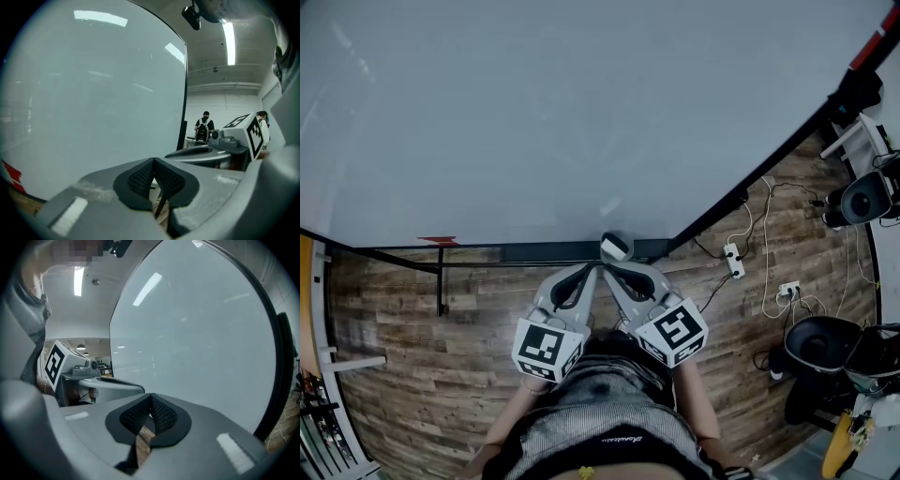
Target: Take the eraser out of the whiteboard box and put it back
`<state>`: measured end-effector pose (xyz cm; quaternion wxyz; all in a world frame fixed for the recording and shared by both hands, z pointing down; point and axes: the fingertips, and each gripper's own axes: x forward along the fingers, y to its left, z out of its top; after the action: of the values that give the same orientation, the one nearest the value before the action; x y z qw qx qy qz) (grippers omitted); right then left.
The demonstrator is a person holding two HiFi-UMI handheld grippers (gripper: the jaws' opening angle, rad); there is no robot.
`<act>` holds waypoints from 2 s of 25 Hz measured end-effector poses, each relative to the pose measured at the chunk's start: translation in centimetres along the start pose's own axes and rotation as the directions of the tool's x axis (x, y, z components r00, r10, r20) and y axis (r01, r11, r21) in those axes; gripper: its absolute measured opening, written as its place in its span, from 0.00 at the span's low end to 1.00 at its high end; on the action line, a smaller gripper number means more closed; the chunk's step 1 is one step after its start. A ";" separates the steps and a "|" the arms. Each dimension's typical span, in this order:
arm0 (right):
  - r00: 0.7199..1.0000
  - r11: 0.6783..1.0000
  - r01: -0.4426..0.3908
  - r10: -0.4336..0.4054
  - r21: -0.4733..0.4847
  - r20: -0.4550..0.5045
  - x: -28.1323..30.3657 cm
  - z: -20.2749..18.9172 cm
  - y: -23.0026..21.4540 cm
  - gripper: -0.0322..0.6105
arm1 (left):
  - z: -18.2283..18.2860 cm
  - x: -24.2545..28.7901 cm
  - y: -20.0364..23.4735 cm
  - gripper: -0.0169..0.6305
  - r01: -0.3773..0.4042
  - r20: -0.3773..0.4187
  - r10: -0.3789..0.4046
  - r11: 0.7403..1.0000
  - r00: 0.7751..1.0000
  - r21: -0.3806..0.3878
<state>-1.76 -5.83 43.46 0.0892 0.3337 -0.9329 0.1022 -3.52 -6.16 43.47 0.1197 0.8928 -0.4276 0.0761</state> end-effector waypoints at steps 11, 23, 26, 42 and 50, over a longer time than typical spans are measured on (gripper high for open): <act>0.989 0.998 0.034 -0.025 -0.058 0.149 -1.2 5.9 0.1 0.05 | 5.5 -0.4 -0.2 0.03 -0.038 0.138 0.030 0.998 0.990 0.057; 0.979 0.994 0.053 -0.034 -0.092 0.201 -1.6 8.7 0.7 0.05 | 7.1 -0.9 -0.4 0.03 -0.063 0.170 0.053 0.997 0.984 0.055; 0.980 0.993 0.058 -0.038 -0.099 0.193 -1.6 8.6 0.6 0.05 | 7.1 -0.8 -0.4 0.03 -0.064 0.169 0.053 0.996 0.984 0.063; 0.986 0.991 0.057 -0.037 -0.121 0.162 -1.4 8.0 0.4 0.05 | 6.6 -0.3 -0.2 0.03 -0.064 0.154 0.053 0.996 0.987 0.066; 0.988 0.990 0.053 -0.033 -0.129 0.152 -1.2 8.0 0.4 0.05 | 6.6 -0.2 0.0 0.03 -0.068 0.152 0.057 0.995 0.987 0.068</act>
<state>-1.92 -6.79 35.44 0.0432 0.3539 -0.9342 0.0129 -3.46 -7.82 37.08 0.0522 0.8859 -0.4601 0.0279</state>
